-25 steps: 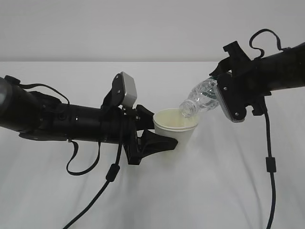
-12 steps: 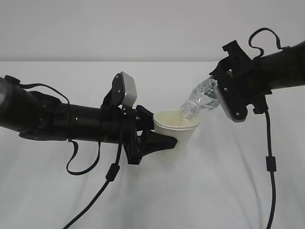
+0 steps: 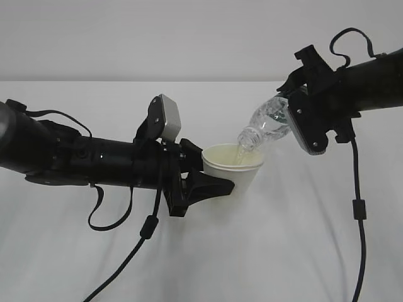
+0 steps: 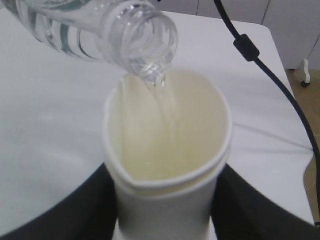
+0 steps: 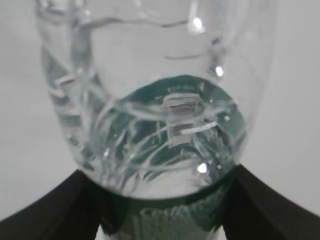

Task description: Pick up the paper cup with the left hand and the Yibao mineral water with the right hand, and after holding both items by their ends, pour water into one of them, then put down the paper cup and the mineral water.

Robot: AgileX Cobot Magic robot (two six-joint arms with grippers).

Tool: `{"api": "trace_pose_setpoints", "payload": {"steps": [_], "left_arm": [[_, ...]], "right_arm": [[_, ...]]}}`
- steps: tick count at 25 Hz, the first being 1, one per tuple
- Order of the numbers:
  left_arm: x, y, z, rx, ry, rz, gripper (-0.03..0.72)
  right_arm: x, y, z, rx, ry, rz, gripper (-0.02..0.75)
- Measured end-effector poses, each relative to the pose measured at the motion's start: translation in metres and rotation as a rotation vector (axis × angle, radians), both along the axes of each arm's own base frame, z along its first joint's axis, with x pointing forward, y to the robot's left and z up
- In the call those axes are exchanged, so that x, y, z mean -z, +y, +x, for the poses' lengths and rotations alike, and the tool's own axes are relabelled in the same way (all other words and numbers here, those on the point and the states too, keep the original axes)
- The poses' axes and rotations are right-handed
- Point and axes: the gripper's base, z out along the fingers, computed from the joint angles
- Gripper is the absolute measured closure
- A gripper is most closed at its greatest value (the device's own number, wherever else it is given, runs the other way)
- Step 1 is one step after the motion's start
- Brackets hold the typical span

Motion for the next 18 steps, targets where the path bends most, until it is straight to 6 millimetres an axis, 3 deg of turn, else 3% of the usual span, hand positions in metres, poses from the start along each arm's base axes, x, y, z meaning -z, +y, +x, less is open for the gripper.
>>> {"api": "trace_pose_setpoints", "payload": {"steps": [18], "left_arm": [[0.000, 0.000, 0.000, 0.000, 0.000, 0.000, 0.307]], "right_arm": [[-0.012, -0.001, -0.003, 0.000, -0.031, 0.004, 0.249]]}}
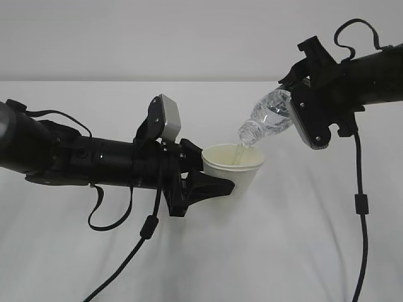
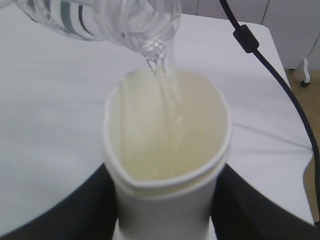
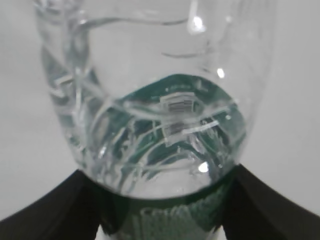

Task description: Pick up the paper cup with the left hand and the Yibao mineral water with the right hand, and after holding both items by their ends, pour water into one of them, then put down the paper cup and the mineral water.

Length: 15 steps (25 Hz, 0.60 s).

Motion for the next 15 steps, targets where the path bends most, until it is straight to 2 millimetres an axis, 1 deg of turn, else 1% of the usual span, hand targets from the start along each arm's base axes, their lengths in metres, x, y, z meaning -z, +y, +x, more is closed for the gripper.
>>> {"api": "trace_pose_setpoints", "payload": {"steps": [15], "left_arm": [[-0.0004, -0.0002, -0.0004, 0.005, 0.000, -0.004, 0.309]], "right_arm": [[0.0000, 0.0000, 0.0000, 0.000, 0.000, 0.000, 0.249]]}}
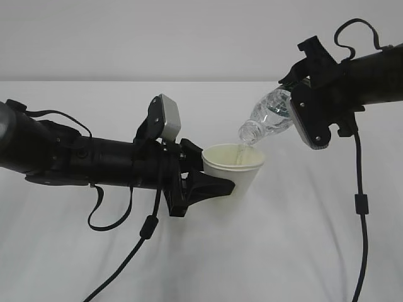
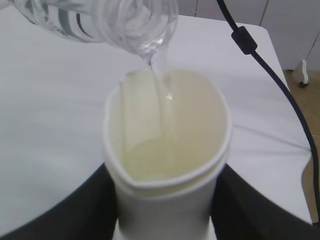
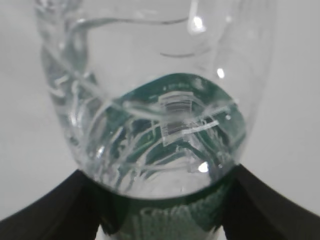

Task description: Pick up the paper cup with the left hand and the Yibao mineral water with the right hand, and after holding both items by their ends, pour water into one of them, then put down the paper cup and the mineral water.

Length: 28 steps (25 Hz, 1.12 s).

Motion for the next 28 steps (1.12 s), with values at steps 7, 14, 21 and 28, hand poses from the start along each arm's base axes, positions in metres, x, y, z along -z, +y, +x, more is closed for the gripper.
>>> {"api": "trace_pose_setpoints", "payload": {"steps": [7, 14, 21, 28], "left_arm": [[0.0000, 0.0000, 0.0000, 0.000, 0.000, 0.000, 0.309], [0.0000, 0.0000, 0.0000, 0.000, 0.000, 0.000, 0.309], [0.0000, 0.0000, 0.0000, 0.000, 0.000, 0.000, 0.309], [-0.0001, 0.0000, 0.0001, -0.002, 0.000, -0.001, 0.309]], "right_arm": [[0.0000, 0.0000, 0.0000, 0.000, 0.000, 0.000, 0.249], [0.0000, 0.0000, 0.0000, 0.000, 0.000, 0.000, 0.249], [0.0000, 0.0000, 0.0000, 0.004, 0.002, 0.006, 0.249], [0.0000, 0.0000, 0.0000, 0.041, 0.022, 0.058, 0.249]]}}
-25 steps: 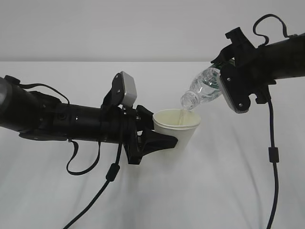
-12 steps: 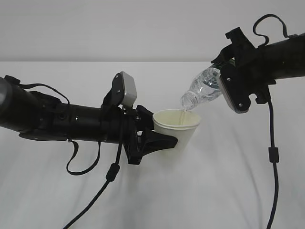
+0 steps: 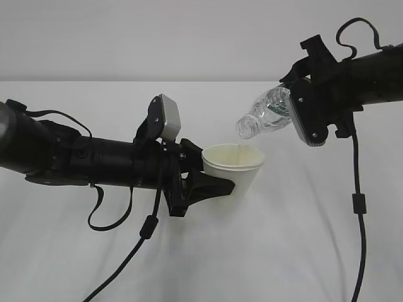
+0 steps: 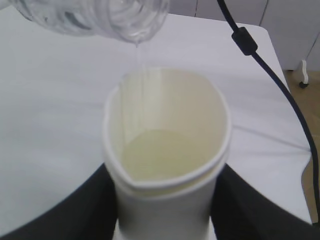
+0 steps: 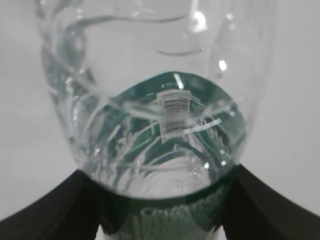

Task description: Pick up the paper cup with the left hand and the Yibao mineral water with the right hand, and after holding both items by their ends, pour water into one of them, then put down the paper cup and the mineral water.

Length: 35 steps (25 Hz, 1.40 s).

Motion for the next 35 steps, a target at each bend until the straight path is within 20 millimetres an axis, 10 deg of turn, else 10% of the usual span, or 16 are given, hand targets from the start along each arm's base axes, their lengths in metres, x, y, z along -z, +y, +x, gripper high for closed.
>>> {"api": "trace_pose_setpoints", "payload": {"steps": [24, 35], "left_arm": [[-0.001, 0.006, 0.020, -0.219, -0.034, -0.007, 0.312], [-0.004, 0.043, 0.046, -0.387, -0.028, -0.028, 0.316]], "right_arm": [[-0.002, 0.011, -0.004, 0.207, 0.211, 0.507, 0.258], [-0.005, 0.015, -0.004, 0.325, 0.310, 0.757, 0.260]]}}
